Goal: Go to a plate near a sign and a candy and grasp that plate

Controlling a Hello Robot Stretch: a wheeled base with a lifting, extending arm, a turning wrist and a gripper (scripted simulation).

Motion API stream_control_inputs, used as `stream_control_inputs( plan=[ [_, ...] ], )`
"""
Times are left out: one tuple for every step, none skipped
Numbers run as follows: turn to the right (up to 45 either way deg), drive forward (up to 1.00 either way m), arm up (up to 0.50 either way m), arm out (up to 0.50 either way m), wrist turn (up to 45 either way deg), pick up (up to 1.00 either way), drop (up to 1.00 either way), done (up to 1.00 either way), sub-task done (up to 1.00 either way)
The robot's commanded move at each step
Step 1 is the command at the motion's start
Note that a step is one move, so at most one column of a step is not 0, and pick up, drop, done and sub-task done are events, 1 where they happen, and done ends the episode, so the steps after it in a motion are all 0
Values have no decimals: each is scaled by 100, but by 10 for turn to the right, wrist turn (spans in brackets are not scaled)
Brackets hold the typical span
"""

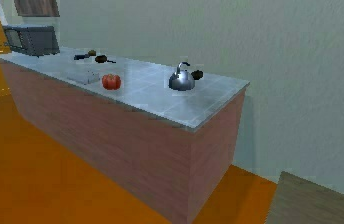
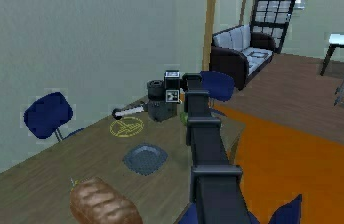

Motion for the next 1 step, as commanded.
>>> stream_control_inputs(
  plan=[
    [0, 0, -30, 0, 0, 0, 0, 0, 0]
  ],
)
